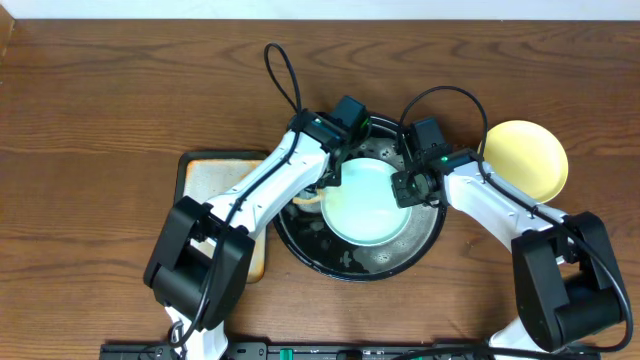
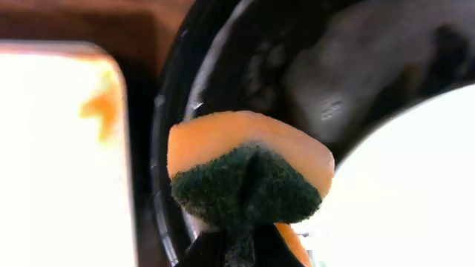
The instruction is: Clean dirty plates on tray and stack at the side
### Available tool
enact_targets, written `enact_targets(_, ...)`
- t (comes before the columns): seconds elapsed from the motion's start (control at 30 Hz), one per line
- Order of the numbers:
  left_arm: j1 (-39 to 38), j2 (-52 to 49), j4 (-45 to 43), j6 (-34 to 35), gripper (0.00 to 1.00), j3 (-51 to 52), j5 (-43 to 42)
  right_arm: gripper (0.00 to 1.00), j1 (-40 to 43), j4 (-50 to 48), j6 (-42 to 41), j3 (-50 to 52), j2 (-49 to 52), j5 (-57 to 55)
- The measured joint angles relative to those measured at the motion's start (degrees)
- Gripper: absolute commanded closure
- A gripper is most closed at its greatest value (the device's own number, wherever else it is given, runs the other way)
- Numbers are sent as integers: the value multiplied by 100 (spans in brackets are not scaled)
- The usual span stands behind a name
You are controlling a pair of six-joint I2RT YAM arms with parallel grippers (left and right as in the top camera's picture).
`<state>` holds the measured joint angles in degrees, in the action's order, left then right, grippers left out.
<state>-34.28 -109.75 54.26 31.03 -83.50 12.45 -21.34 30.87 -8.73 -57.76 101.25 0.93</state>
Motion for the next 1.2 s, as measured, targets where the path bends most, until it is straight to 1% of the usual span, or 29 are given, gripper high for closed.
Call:
enact_targets(0.1, 140, 162, 275, 0, 92, 0, -2, 99, 0, 33, 46, 2, -85, -142)
enact_targets(0.17, 299, 457, 431, 0, 92, 0, -2, 99, 0, 39, 114, 7, -256, -273)
enact_targets(0.37, 1106, 1845, 887, -50, 92, 0, 22, 99, -87, 46, 402, 7, -1414, -645)
enact_targets(0.47, 1543, 2216, 953, -173, 92, 55, 13, 99, -262, 66, 479, 4, -1829, -848)
enact_targets(0.53, 1829, 2330, 957, -323, 92, 216, -101, 92, -339, 160, 487, 4, -1998, -866)
enact_targets(0.6, 2098, 2345, 817, -581, 92, 492, -328, 80, -361, 358, 442, 0, -2044, -870)
enact_targets(0.73, 2396, 2284, 457, -1038, 92, 1185, -752, 75, -212, 636, 278, 0, -1891, -695)
enact_targets(0.83, 2494, 2273, 197, -1255, 91, 1685, -920, 72, 125, 688, 262, 0, -1572, -275)
enact_targets(0.97, 2629, 2273, -138, -1427, 91, 2146, -973, 64, 643, 745, 306, 0, -981, 433)
enact_targets(1.0, 2677, 2273, -212, -1449, 86, 2216, -975, 63, 723, 748, 317, 0, -868, 544)
enact_targets(1.03, 2739, 2273, -273, -1462, 78, 2277, -975, 61, 807, 748, 319, 0, -752, 658)
enact_targets(1.07, 2796, 2273, -317, -1462, 66, 2308, -975, 58, 857, 739, 345, 0, -667, 767)
enact_targets(1.1, 2859, 2273, -348, -1508, 58, 2317, -979, 58, 883, 726, 409, 0, -588, 907)
enact_targets(1.13, 2916, 2273, -380, -1530, 54, 2317, -975, 58, 881, 706, 494, 0, -505, 1084)
enact_targets(1.2, 3021, 2273, -404, -1528, 50, 2317, -977, 63, 874, 686, 573, 0, -400, 1314)
